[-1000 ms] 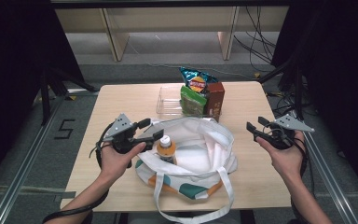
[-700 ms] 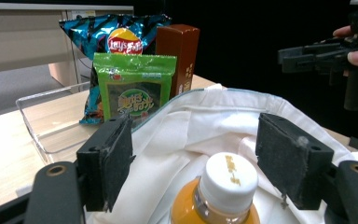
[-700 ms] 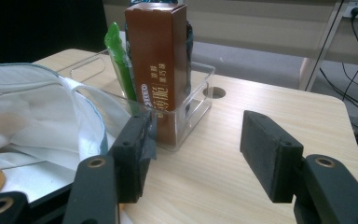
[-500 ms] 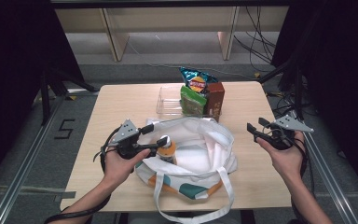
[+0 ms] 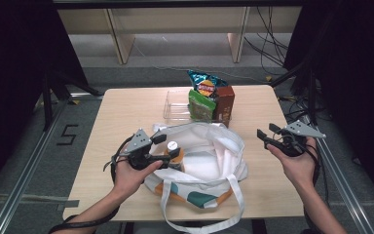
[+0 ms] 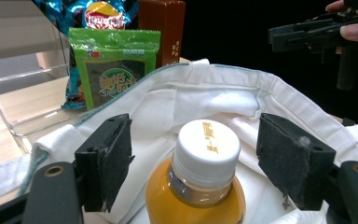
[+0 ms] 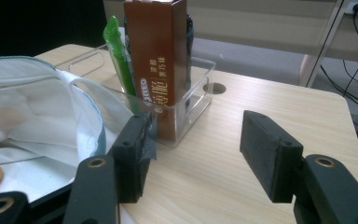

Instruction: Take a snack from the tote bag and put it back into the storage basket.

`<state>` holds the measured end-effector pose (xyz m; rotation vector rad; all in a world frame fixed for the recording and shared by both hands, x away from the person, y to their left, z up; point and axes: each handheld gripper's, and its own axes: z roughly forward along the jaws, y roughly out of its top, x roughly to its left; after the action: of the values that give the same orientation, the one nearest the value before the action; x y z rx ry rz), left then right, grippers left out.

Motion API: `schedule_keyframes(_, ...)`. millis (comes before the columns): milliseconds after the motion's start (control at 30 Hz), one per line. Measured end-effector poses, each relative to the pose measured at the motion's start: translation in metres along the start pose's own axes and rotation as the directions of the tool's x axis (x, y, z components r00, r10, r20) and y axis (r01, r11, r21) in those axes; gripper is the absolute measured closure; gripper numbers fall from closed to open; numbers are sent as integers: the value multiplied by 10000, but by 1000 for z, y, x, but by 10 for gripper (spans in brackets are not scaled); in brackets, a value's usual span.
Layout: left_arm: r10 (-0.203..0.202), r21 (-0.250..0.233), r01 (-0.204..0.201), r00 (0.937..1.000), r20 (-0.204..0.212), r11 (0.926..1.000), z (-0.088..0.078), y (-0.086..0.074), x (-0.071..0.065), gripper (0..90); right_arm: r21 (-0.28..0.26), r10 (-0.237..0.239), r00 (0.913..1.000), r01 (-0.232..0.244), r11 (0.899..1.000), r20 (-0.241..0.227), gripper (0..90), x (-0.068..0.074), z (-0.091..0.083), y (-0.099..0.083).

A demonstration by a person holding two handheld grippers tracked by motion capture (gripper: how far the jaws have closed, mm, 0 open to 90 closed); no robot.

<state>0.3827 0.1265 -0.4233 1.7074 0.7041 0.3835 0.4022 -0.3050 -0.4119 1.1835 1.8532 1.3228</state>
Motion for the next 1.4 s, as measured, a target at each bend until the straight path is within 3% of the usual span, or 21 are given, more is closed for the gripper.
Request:
schedule_keyframes(167, 113, 233, -112, 9999, -17, 9997, 4, -5, -2, 314, -52, -14, 10000, 14, 10000, 46, 447, 0, 1, -1)
schedule_keyframes(300, 291, 88, -291, 9996, 33, 9995, 6, -7, -2, 381, 56, -98, 9999, 98, 9999, -91, 447, -2, 3, -3)
schedule_keyframes(333, 355, 174, -355, 9994, -17, 9992, 5, -7, -2, 400, 20, -299, 9995, 299, 9996, -60, 447, -4, 3, -3)
schedule_keyframes(400, 300, 142, -300, 9995, 10, 9994, 5, -8, -2, 436, 263, 105, 9999, -103, 9996, -100, 447, -1, 2, -3)
schedule_keyframes(433, 322, 135, -323, 9995, 22, 9994, 5, -8, -2, 457, 257, 44, 9999, -42, 9997, -94, 447, -2, 2, -3)
schedule_keyframes(467, 340, 126, -340, 9994, 35, 9993, 5, -9, -2, 477, 172, -318, 9995, 319, 9993, -68, 447, -4, 3, -3)
schedule_keyframes(600, 491, 87, -491, 9988, 43, 9988, 4, -9, -1, 534, 195, -313, 9995, 314, 9993, -72, 447, -4, 3, -3)
schedule_keyframes(733, 570, 38, -570, 9984, 67, 9984, 4, -8, -1, 562, 227, -301, 9995, 302, 9993, -67, 447, -4, 4, -4)
schedule_keyframes(800, 739, 39, -740, 9972, 59, 9973, 3, -7, -1, 579, 311, 33, 9999, -29, 9995, -114, 447, -2, 4, -4)
schedule_keyframes(933, 581, 71, -582, 9982, 130, 9983, 3, -6, 0, 582, 199, -144, 9999, 145, 9997, -84, 448, -4, 5, -5)
schedule_keyframes(1033, 303, -79, -301, 9990, 314, 9995, 2, -5, 2, 582, 177, -4, 10000, 5, 9998, -64, 448, -3, 5, -6)
schedule_keyframes(1200, 360, -122, -356, 9989, 292, 9993, -1, 2, 2, 583, 103, -149, 9999, 149, 9998, 34, 449, -4, 5, -4)
schedule_keyframes(1267, 338, -180, -333, 9989, 336, 9993, -2, 5, 4, 583, 339, 184, 9998, -182, 9993, -73, 449, -2, 3, -4)
schedule_keyframes(1333, 262, -285, -251, 9990, 362, 9993, -2, 9, 5, 584, 216, 12, 10000, -12, 9998, 37, 450, -4, 3, -5)
schedule_keyframes(1400, 200, -353, -188, 9992, 338, 9992, -3, 12, 6, 583, 115, 146, 9999, -147, 9998, 51, 451, -4, 3, -5)
